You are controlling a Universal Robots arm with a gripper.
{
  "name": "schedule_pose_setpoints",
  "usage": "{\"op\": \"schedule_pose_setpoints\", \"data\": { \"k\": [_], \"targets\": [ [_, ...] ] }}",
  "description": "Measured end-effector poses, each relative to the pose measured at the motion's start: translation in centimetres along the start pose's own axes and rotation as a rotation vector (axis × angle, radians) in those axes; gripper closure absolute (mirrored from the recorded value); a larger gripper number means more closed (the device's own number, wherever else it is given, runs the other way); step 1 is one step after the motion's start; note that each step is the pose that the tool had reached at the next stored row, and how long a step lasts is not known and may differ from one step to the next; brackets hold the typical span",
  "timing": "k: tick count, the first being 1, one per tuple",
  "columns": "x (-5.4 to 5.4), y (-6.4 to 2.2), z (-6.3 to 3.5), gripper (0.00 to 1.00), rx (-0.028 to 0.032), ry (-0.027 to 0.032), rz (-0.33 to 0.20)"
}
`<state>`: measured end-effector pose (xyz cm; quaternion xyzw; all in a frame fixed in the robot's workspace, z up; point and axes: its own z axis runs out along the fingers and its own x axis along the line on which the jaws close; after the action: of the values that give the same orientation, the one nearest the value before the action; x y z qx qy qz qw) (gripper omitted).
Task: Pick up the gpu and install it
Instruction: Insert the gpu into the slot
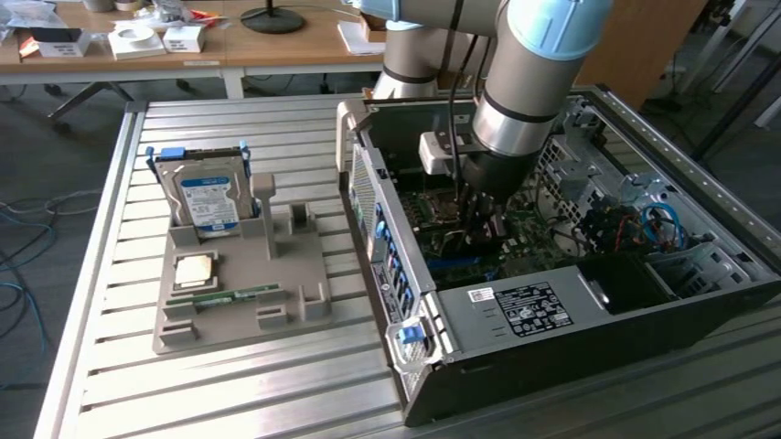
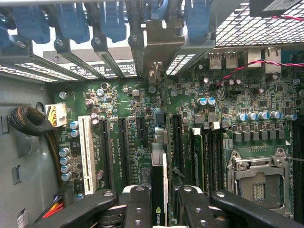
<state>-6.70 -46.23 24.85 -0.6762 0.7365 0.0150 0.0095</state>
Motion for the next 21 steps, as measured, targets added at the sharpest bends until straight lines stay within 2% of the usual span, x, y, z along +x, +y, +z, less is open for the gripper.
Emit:
{"op": "schedule_pose_setpoints", "data": {
  "k": [21],
  "targets": [
    [-0.01,0.03,0.00,0.74,0.0005,-0.0009,0.000]
  ]
}}
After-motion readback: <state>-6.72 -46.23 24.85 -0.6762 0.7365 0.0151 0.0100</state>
